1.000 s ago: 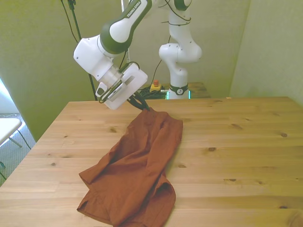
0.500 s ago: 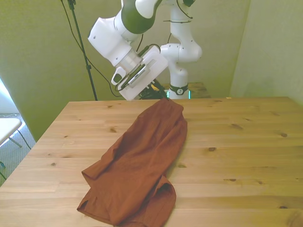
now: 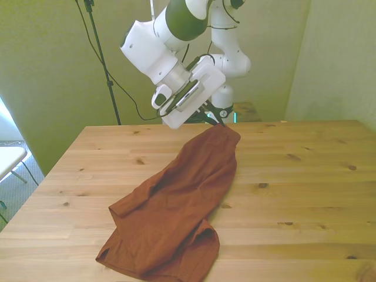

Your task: Unfold the shorts

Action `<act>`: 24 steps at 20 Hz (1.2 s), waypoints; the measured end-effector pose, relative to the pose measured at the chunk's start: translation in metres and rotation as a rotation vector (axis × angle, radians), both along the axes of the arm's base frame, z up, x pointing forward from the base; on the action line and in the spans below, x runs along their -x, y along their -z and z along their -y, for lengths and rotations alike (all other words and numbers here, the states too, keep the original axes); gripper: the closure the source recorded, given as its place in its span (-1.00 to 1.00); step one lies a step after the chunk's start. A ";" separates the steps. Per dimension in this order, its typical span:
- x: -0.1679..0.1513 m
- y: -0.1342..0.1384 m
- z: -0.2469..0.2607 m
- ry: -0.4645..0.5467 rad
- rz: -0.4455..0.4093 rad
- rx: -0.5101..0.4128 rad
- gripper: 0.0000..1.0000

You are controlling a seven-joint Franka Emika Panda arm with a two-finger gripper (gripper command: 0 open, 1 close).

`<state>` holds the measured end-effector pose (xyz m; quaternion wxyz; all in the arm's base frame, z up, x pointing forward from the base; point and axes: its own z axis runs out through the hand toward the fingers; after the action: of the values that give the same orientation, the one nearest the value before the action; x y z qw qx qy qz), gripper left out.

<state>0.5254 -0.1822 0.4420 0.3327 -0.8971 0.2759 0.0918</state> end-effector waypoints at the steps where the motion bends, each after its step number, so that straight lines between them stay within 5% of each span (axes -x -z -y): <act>1: -0.003 0.003 -0.004 -0.008 -0.005 -0.001 -1.00; 13: -0.035 0.014 -0.068 -0.116 0.010 0.015 -1.00; 24: -0.087 0.003 -0.109 -0.019 0.014 0.094 -1.00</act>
<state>0.6125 -0.0731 0.4393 0.2912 -0.9149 0.2691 0.0754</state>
